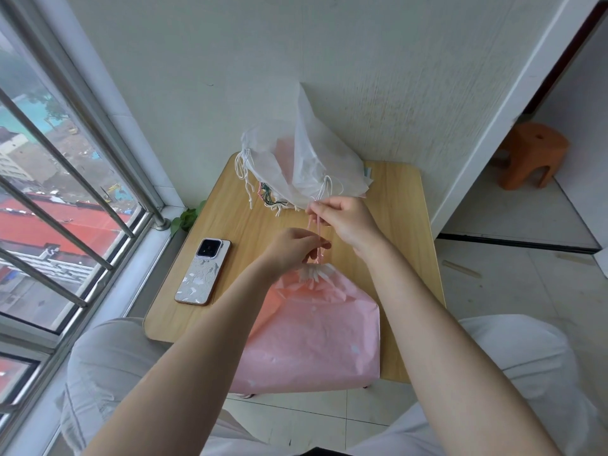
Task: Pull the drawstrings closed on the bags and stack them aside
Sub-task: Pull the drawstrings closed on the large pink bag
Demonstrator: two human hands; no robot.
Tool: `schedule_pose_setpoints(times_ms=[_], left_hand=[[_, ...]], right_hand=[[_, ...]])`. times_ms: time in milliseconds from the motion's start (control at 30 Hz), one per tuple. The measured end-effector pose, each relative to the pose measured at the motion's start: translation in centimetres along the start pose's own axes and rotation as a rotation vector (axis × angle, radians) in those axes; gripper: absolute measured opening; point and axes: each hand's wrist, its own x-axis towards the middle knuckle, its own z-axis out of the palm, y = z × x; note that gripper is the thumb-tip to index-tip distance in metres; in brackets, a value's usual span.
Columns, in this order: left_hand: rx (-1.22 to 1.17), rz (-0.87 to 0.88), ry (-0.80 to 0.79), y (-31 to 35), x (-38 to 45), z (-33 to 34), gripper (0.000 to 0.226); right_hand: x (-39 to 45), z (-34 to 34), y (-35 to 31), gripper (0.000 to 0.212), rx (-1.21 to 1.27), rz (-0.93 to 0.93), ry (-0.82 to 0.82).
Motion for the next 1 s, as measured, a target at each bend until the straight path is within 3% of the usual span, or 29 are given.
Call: schedule_pose_setpoints(times_ms=[167,333,400,600,667,767,867,1000], left_hand=[[-0.018,0.035,-0.056,0.4,-0.4,-0.3,0.028],[-0.038,-0.019,0.087,-0.3,0.1,-1.4,0.027],[-0.055,-0.028,0.118,-0.6,0.4,-1.6,0.024],[-0.022,-0.009,0.139,-0.5,0.9,-1.3,0.013],[0.003,-0.015,0.127,-0.5,1.0,-1.4,0.011],[0.034,-0.01,0.094,-0.6,1.0,-1.7,0.011],[0.058,0.0,0.073,-0.4,0.8,-2.0,0.011],[0.07,-0.012,0.07,-0.3,0.6,-2.2,0.008]], right_hand=[[-0.1,0.6,-0.4,0.034,-0.014,0.092,-0.016],[-0.9,-1.3,-0.1,0.034,-0.422,0.271,-0.175],[-1.2,-1.9,0.0,0.03,-0.421,0.265,-0.223],[-2.8,-1.5,-1.4,0.013,-0.302,0.306,-0.821],[-2.9,-1.3,-1.9,0.012,-0.395,0.295,-0.917],[-2.7,-1.3,-2.5,0.013,-0.664,0.204,-0.857],[-2.4,-1.4,-2.3,0.011,-0.668,0.231,-0.762],[-1.2,-1.2,-0.2,0.011,-0.536,0.21,-0.289]])
